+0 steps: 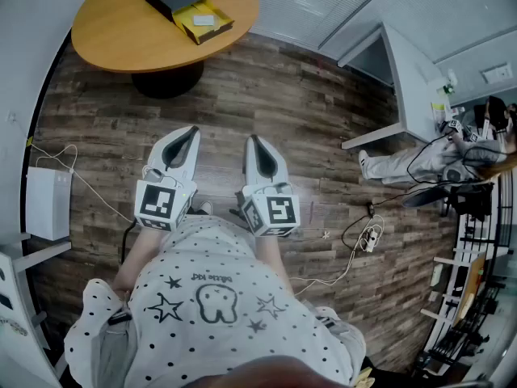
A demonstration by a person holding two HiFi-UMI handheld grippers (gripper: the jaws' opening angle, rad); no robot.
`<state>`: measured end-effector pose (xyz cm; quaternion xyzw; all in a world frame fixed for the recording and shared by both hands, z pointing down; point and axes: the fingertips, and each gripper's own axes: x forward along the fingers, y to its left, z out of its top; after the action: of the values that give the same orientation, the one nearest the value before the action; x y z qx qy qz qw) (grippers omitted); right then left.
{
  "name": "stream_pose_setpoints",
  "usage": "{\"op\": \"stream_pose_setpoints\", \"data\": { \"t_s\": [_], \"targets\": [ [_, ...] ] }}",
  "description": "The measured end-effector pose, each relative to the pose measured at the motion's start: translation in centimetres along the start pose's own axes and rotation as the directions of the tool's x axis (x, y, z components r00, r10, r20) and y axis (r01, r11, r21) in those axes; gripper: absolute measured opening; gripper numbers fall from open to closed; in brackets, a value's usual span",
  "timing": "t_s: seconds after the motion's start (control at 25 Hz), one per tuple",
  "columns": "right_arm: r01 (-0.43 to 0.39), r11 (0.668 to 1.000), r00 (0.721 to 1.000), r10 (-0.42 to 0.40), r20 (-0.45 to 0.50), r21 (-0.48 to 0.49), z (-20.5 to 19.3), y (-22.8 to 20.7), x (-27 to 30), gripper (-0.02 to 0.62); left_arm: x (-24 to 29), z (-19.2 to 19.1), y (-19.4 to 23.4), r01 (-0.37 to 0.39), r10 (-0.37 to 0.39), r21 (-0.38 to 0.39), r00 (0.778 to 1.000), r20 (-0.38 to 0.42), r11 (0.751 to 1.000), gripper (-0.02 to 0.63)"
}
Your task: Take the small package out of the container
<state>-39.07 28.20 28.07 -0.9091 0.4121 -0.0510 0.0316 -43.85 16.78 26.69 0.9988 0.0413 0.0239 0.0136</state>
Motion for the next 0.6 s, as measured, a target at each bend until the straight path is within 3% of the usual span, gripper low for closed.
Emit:
{"op": "stream_pose_setpoints", "data": {
  "t_s": [0.6],
  "targets": [
    [-0.011,1.000,1.000,0.011,0.014,0.004,0.1,0.3,-2.0,0.003,-1.3,0.1,-1.9,0.013,-0.014,0.023,0.999,0.034,1.000,0.003]
  ]
}}
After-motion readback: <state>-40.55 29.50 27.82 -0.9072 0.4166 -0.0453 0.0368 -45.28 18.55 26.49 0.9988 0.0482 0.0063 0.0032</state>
